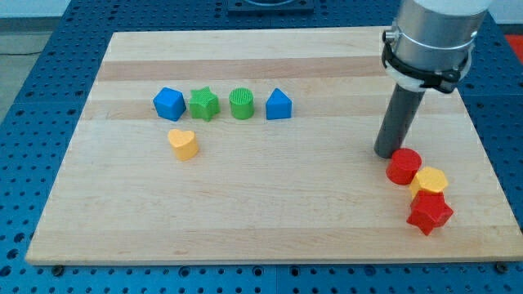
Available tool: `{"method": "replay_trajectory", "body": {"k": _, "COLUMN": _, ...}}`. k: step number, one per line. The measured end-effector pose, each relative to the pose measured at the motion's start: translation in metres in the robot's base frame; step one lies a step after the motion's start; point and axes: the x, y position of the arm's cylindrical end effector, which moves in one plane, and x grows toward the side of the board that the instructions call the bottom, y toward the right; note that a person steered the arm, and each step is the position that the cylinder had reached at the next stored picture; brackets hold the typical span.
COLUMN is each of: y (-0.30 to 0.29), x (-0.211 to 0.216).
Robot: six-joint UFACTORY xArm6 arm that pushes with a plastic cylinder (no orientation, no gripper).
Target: Point your arm towards the left side of the yellow heart
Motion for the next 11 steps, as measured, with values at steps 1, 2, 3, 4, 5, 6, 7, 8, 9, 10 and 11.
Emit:
{"method": "replay_trajectory", "body": {"k": 1, "y": 0.0, "x": 0.009}}
{"method": "replay_trajectory", "body": {"k": 2, "y": 0.0, "x": 0.018}}
{"method": "replay_trajectory", "body": {"k": 3, "y": -0.019, "x": 0.017}}
{"method": "replay_trajectory", "body": {"k": 4, "y": -0.092, "x": 0.018}}
{"method": "replay_trajectory", "body": {"k": 5, "y": -0.197, "x": 0.018}}
{"method": "replay_trajectory", "body": {"k": 6, "y": -0.291, "x": 0.018}}
{"method": "replay_trajectory", "body": {"k": 7, "y": -0.347, "x": 0.01}}
{"method": "replay_trajectory", "body": {"k": 8, "y": -0.352, "x": -0.02}}
{"method": "replay_trajectory", "body": {"k": 9, "y": -0.316, "x": -0.024}}
{"method": "replay_trajectory", "body": {"k": 10, "y": -0.271, "x": -0.013}}
{"method": "replay_trajectory", "body": {"k": 11, "y": -0.221, "x": 0.005}}
